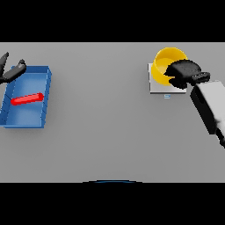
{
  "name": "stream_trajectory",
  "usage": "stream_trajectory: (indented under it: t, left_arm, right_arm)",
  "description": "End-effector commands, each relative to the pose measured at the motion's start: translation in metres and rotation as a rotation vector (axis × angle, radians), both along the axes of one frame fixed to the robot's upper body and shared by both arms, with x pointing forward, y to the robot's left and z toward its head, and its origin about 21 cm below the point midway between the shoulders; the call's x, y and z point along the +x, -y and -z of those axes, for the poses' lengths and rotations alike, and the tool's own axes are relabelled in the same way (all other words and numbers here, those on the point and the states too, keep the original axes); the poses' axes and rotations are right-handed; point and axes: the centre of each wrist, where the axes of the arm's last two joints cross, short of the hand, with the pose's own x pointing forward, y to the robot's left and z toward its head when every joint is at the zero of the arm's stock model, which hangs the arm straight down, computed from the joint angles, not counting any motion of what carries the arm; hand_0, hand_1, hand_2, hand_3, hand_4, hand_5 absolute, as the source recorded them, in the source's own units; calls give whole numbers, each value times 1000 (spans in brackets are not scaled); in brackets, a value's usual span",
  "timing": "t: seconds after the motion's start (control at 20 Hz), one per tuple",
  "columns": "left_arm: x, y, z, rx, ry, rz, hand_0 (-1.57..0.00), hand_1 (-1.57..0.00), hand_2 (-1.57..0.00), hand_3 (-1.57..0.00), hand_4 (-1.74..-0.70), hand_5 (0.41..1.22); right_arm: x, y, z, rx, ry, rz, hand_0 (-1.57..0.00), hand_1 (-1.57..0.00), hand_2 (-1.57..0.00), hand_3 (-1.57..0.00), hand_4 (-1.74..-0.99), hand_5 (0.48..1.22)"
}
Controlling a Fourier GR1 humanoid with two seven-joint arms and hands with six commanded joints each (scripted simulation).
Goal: Pick up the red beaker and tilt it to pour out 1 green nut into yellow bowl. Pick up the yellow bowl and place it on the metallic measuring scale.
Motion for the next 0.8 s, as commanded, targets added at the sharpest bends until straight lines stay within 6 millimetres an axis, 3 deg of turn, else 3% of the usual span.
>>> stream_trajectory:
  t: [0.0, 0.05, 0.15, 0.2, 0.25, 0.35, 0.5, 0.6, 0.75]
  left_arm:
    - [-2, 0, 1, 2, -1, 7, 1, 1, 1, 1, -845, 788]
    - [-1, 3, -1, -7, 0, 12, 1, 1, 1, 1, -844, 783]
    - [-1, 3, -1, 4, 1, 13, 1, 1, 1, 1, -838, 779]
    - [-2, 5, 2, 4, -3, 21, 1, 1, 1, 1, -836, 775]
    - [-2, 4, 2, 1, -5, 14, 1, 1, 1, 1, -837, 773]
    - [0, 3, -1, 4, -2, 16, 1, 1, 1, 1, -834, 771]
    - [-2, 3, 1, -12, 3, 16, 1, 1, 1, 1, -840, 764]
    - [-2, 5, 2, -7, -2, 23, 1, 1, 1, 1, -831, 754]
    - [-3, 6, -1, -10, 9, 23, 1, 1, 1, 1, -835, 752]
  right_arm:
    - [0, 3, -2, 5, -6, -3, -1571, -1571, -1382, -1417, -1741, 1221]
    - [0, 2, -1, 3, -1, 1, -1571, -1571, -1374, -1448, -1741, 1221]
    - [-1, 4, -3, -2, -12, 7, -1565, -1496, -1437, -1249, -1741, 1221]
    - [-1, 1, -2, -1, -17, 19, -1558, -1428, -1343, -1110, -1682, 1221]
    - [-2, 0, 1, 2, -20, 21, -1471, -1285, -1178, -959, -1632, 1145]
    - [0, -1, 1, 33, -41, 49, -1147, -958, -848, -688, -1559, 1014]
    - [-2, 4, 2, 55, -69, 63, -605, -556, -470, -391, -1496, 890]
    - [1, 2, -1, 44, -65, 77, -387, -380, -300, -258, -1476, 847]
    - [3, 4, -5, 18, -73, 55, -198, -194, -153, -131, -1435, 817]
